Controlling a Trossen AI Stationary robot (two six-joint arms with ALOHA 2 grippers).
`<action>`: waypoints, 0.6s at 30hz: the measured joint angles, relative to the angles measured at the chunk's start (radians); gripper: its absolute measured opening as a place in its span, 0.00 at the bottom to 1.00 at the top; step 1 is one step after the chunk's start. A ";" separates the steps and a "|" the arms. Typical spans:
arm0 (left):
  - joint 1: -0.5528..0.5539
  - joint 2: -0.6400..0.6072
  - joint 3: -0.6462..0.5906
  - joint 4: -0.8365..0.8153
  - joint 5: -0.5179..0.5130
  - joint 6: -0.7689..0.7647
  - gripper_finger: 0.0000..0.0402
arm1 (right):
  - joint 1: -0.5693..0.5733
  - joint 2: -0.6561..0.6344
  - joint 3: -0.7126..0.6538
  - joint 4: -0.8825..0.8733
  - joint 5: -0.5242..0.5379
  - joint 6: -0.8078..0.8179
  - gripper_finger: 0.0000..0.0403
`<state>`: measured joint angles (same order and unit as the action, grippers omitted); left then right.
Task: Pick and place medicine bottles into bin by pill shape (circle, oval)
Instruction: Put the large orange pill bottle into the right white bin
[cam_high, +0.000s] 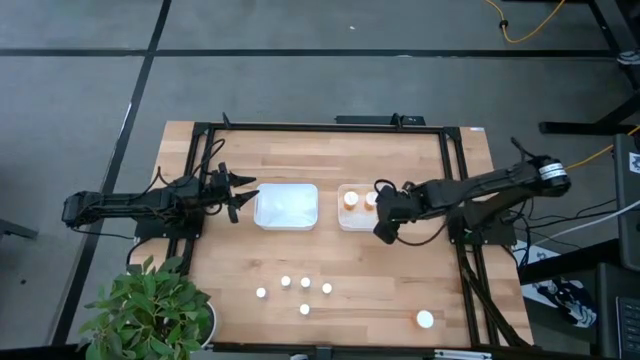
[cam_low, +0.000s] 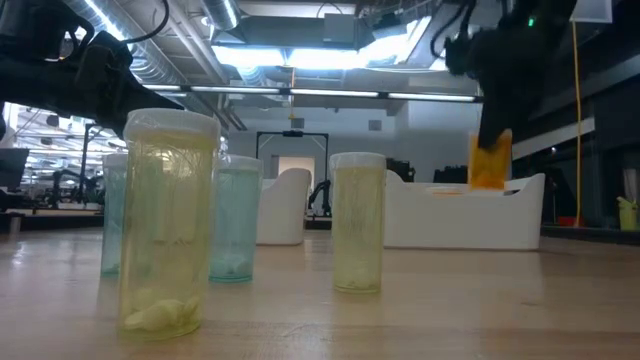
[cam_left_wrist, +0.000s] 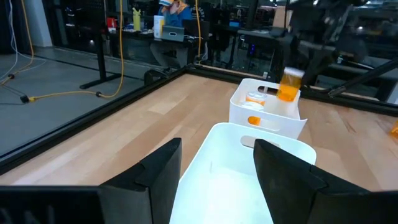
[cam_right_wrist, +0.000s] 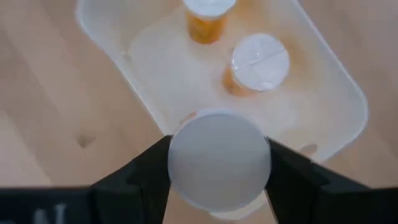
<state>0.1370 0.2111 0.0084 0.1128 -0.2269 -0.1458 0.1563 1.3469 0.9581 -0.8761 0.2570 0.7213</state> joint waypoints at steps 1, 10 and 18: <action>0.000 0.000 0.000 0.000 0.000 0.000 0.48 | -0.011 0.008 -0.016 0.003 -0.005 -0.001 0.52; 0.000 0.000 0.000 0.000 0.000 0.000 0.48 | -0.076 0.031 -0.091 0.120 -0.018 -0.031 0.52; 0.000 0.000 0.000 0.000 0.000 0.000 0.48 | -0.108 0.033 -0.132 0.170 -0.071 -0.049 0.52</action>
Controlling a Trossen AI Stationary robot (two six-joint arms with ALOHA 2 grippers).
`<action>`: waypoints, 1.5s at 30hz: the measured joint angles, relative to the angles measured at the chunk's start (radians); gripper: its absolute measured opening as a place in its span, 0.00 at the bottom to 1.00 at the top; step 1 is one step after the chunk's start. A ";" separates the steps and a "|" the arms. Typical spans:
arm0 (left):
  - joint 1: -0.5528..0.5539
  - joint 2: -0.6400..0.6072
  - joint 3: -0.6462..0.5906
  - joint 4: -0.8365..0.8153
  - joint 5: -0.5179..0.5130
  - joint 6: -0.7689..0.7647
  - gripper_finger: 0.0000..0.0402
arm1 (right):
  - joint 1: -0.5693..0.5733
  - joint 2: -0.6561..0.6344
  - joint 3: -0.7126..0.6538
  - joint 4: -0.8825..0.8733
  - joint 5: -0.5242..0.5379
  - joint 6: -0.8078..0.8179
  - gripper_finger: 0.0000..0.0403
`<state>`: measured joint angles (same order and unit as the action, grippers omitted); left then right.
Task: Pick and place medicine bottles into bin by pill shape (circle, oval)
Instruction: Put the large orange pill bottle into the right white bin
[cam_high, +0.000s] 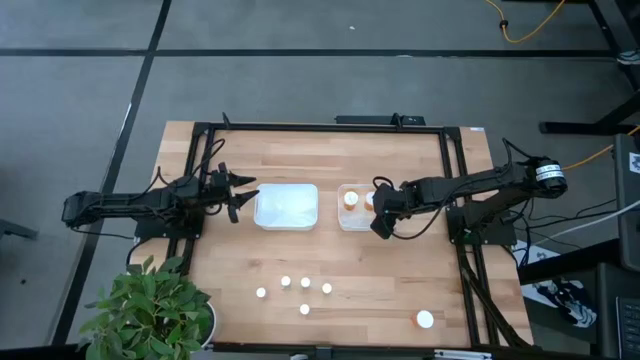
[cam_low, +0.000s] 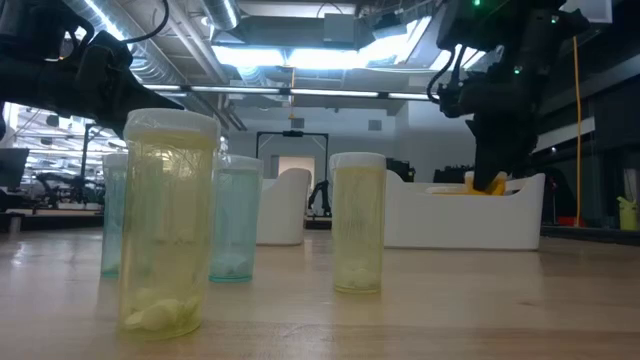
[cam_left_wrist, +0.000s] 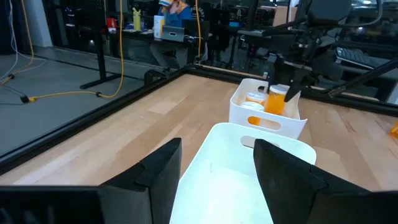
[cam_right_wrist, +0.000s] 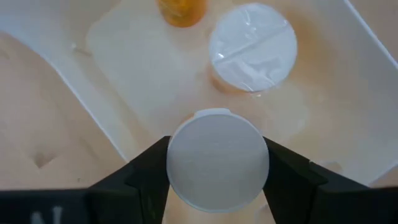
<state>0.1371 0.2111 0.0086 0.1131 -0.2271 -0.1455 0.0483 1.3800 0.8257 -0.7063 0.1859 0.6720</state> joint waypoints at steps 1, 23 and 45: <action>0.000 0.000 0.000 0.000 0.000 0.000 0.48 | 0.000 0.000 0.000 0.001 0.005 0.000 0.52; 0.000 0.000 0.000 0.000 0.000 0.000 0.48 | 0.000 0.000 0.034 0.008 0.082 0.002 0.63; 0.000 0.000 0.000 0.000 0.000 0.000 0.48 | 0.404 -0.002 0.267 -0.248 -0.145 0.379 0.63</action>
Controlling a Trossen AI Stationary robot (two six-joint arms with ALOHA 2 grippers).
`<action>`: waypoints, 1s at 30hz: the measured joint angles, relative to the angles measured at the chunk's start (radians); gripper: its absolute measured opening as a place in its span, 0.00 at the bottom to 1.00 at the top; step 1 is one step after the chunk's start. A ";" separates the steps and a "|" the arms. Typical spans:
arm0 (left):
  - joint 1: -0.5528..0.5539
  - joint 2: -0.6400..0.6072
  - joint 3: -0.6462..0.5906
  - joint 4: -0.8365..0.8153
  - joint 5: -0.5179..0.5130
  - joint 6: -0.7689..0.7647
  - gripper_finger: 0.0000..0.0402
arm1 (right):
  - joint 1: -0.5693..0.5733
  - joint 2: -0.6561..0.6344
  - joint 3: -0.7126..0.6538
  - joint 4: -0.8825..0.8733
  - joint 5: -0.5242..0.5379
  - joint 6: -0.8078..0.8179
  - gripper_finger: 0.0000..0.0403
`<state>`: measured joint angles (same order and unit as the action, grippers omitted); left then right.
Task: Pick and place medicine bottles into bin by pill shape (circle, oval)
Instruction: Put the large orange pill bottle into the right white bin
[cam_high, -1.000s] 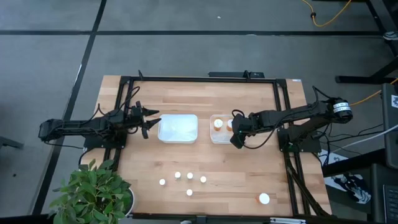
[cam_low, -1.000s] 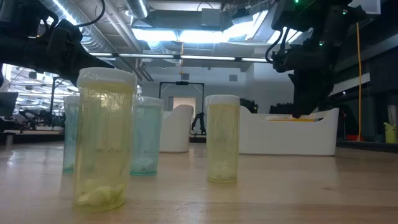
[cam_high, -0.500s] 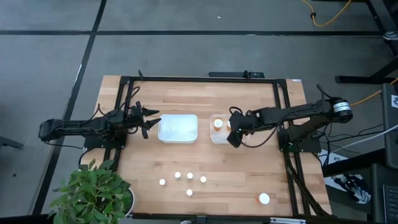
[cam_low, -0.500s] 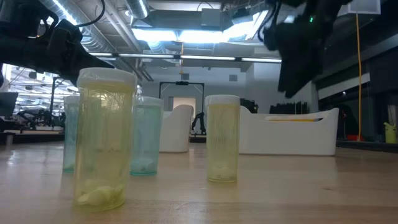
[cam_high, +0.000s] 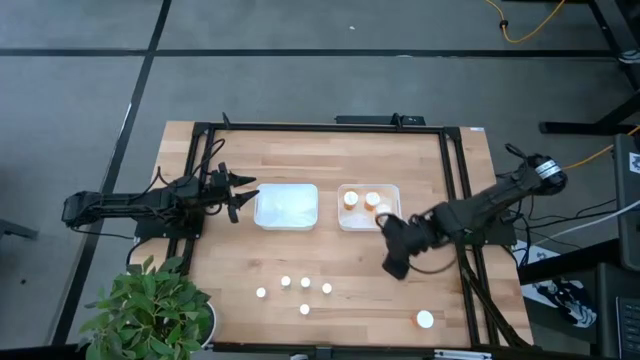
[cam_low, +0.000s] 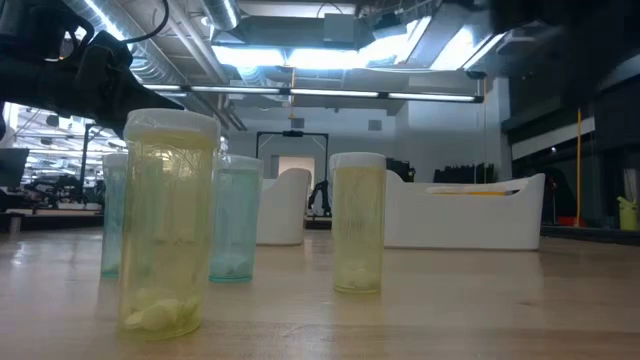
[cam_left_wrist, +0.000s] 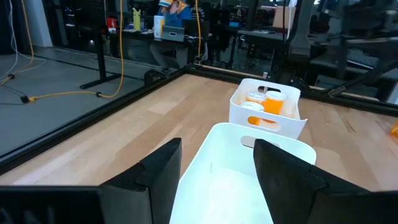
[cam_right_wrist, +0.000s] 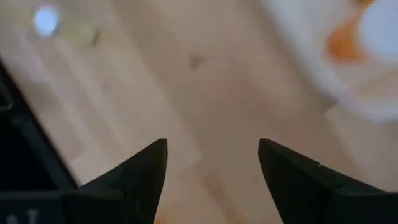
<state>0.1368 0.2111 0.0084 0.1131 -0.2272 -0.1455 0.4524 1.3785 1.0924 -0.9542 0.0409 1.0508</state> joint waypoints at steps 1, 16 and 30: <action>0.000 0.000 0.000 0.000 0.000 0.000 0.48 | 0.032 0.000 0.000 -0.002 -0.002 0.036 0.63; 0.000 0.000 0.000 0.000 0.000 0.000 0.48 | 0.504 0.000 0.000 -0.002 -0.002 0.775 0.63; 0.000 0.000 0.000 0.000 0.000 0.000 0.48 | 0.690 0.137 0.001 0.146 -0.153 1.205 0.63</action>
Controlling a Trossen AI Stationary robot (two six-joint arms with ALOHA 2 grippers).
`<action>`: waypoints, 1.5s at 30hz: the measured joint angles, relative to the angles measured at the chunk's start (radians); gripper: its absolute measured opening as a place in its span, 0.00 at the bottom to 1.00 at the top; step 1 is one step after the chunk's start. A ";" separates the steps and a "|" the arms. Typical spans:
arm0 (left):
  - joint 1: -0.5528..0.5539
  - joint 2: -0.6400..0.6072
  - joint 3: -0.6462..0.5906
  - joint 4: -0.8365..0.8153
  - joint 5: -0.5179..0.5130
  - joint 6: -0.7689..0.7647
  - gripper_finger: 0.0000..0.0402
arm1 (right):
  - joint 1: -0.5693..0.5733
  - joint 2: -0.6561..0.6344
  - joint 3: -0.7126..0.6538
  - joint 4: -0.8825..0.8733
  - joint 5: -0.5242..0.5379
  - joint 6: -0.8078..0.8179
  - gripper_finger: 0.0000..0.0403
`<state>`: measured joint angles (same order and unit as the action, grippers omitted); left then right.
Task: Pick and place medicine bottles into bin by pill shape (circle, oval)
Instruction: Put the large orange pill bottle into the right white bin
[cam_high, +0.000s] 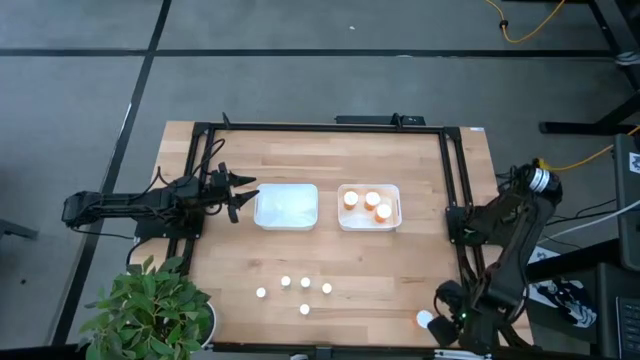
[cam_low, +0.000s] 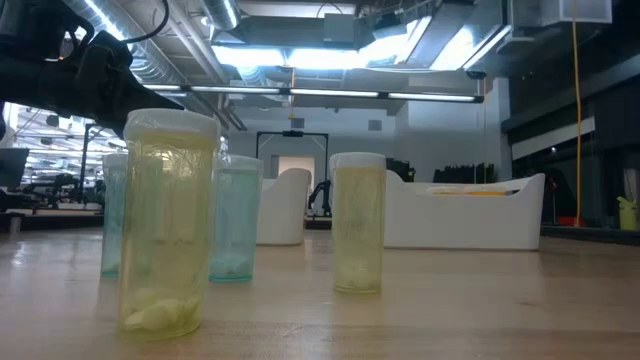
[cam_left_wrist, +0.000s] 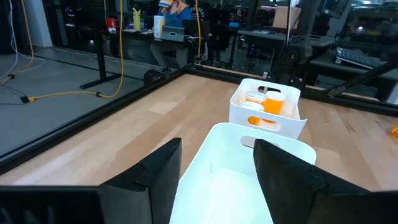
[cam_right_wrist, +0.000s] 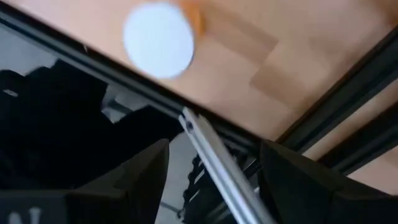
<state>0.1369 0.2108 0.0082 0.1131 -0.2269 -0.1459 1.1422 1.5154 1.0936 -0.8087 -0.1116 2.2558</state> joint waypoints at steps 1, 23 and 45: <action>0.000 0.000 0.000 0.000 0.000 0.000 0.48 | 0.000 0.013 0.001 0.002 -0.012 0.001 0.63; 0.000 0.000 0.000 0.011 -0.008 0.000 0.48 | -0.065 0.333 0.293 -0.200 -0.095 -0.215 0.63; 0.000 0.000 0.000 0.009 -0.008 0.000 0.48 | -0.171 0.351 0.292 -0.225 -0.039 -0.328 0.63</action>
<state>0.1368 0.2108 0.0082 0.1223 -0.2348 -0.1459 0.9715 1.8668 1.3857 -1.0332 -0.1503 1.9277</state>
